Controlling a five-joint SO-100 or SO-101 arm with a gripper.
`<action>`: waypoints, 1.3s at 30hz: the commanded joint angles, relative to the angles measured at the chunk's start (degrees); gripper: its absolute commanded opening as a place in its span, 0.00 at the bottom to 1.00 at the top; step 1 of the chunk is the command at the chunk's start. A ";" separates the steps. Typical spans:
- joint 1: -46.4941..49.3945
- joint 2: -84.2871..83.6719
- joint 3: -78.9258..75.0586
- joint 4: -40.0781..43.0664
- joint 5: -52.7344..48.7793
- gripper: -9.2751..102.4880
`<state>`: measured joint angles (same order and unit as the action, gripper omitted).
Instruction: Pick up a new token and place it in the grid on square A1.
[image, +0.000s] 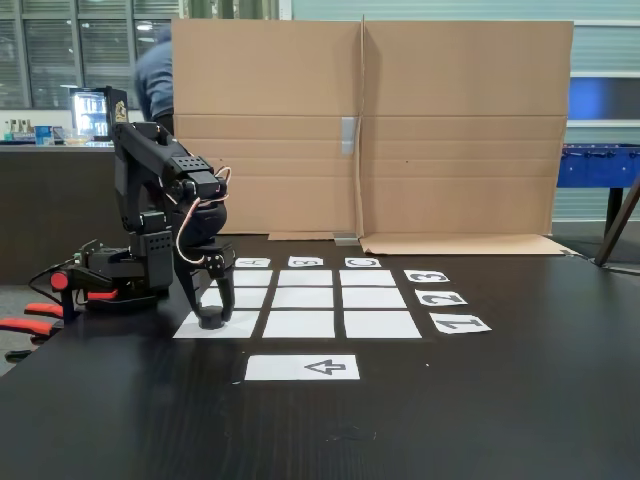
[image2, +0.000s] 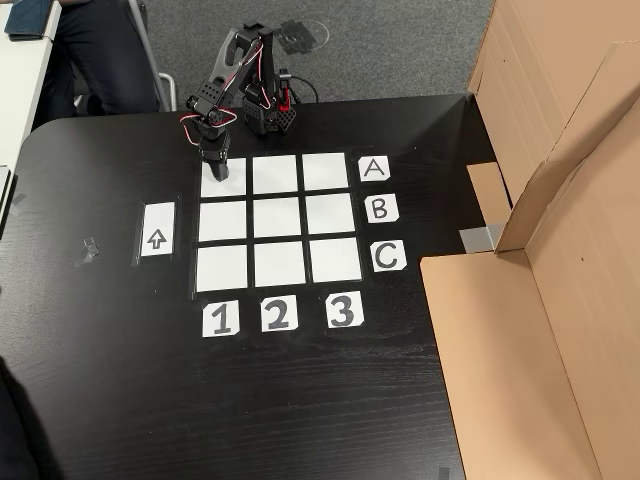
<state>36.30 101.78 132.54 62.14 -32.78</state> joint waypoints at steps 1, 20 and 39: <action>-0.18 -0.09 -0.09 0.18 -0.35 0.27; -1.32 16.00 -0.70 9.93 -0.35 0.41; -7.47 30.67 -22.68 24.43 9.32 0.41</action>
<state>30.59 131.22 115.58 85.52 -26.19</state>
